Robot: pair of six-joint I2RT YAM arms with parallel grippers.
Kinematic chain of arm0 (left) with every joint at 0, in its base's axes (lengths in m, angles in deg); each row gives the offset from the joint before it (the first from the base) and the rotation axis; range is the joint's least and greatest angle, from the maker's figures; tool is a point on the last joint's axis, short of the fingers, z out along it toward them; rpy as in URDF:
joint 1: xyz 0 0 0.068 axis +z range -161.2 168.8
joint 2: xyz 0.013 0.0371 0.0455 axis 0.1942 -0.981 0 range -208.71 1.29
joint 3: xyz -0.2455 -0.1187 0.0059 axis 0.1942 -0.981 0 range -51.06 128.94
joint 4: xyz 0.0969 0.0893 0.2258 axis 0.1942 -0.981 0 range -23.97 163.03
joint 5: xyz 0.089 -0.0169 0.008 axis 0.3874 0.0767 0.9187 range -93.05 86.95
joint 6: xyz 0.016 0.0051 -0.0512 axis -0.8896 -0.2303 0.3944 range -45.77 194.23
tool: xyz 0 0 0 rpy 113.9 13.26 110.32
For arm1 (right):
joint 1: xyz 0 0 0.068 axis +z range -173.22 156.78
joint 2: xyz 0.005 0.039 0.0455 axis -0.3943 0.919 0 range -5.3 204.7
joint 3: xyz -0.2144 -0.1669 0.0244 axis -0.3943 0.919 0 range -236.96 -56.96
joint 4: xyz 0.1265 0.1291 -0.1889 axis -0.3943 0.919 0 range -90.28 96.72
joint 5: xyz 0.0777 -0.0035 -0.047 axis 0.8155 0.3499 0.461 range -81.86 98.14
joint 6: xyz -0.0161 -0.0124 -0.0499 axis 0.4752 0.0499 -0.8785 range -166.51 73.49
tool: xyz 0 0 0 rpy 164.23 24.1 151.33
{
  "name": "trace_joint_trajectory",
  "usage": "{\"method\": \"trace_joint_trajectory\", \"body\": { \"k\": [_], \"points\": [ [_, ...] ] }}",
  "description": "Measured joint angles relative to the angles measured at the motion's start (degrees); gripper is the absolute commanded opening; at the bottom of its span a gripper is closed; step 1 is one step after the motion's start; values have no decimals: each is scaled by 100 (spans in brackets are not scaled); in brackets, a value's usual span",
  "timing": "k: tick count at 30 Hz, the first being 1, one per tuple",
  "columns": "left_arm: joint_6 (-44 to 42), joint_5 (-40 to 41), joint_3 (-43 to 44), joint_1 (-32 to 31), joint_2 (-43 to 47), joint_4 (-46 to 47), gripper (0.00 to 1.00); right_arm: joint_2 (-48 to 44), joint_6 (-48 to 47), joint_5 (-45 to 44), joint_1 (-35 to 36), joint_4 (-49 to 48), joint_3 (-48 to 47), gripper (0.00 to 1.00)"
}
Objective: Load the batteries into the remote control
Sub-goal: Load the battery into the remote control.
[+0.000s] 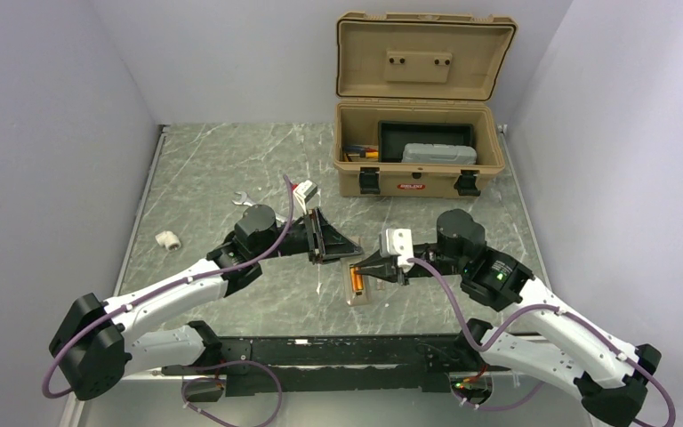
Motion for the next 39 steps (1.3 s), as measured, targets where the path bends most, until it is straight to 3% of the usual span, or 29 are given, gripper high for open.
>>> {"method": "trace_joint_trajectory", "body": {
  "k": [20, 39],
  "points": [
    [55, 63, 0, 63, 0, -35, 0, -341, 52, -573, 221, -686, 546, 15],
    [-2, 422, 0, 227, 149, 9, 0, -614, 168, -540, 337, -861, 898, 17]
  ]
}}
